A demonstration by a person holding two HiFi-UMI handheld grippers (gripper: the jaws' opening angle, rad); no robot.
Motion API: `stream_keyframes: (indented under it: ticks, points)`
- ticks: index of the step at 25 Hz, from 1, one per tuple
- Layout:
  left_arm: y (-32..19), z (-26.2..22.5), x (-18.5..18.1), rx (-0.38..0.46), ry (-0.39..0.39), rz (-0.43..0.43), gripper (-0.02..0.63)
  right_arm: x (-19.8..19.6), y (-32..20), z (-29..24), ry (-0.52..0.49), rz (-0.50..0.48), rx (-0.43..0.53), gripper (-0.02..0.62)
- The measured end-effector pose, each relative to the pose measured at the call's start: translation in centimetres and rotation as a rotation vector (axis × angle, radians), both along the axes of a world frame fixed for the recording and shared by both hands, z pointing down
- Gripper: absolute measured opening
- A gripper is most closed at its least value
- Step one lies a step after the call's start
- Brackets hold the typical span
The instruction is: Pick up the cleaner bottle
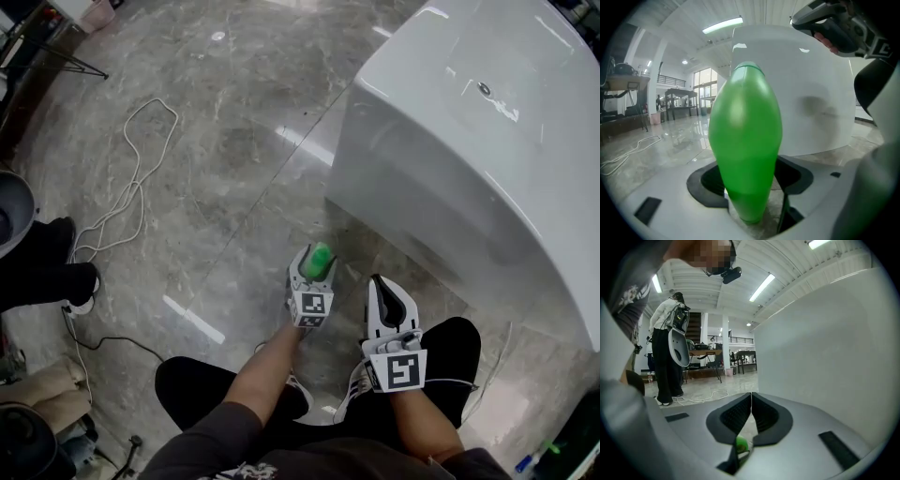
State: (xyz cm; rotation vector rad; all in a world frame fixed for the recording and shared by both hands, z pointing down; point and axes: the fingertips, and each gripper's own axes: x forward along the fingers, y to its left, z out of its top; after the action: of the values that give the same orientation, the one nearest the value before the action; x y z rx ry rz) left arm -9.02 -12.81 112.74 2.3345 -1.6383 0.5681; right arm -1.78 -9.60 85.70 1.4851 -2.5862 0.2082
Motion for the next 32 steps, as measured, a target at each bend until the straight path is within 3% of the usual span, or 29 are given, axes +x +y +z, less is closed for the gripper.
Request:
stream_keyframes:
  ticks: [9,13,17,23,32]
  points:
    - [-1.6,-0.6,0.6,0.043,-0.002,0.002,0.192,0.1,0.5,0.9,0.020,-0.014,0.010,0.017]
    - [-1.9,-0.5,0.7,0.041,-0.002,0.009,0.188,0.5,0.1,1.7,0.059,0.002,-0.017,0.017]
    - [-2.3,-1.0,0.2,0.038,0.022,-0.017,0.184,0.2,-0.2,1.2,0.032,0.013,-0.010,0.017]
    - [-4.9,-6.7,-0.7,0.134,0.069,-0.067,0.183,0.1,-0.5,1.3,0.032,0.027,-0.029,0.017]
    - [-7.3,-20.1,-0.1,0.272,0.102,-0.007,0.183,1.2,-1.3,-3.3,0.036,0.113,0.003,0.017]
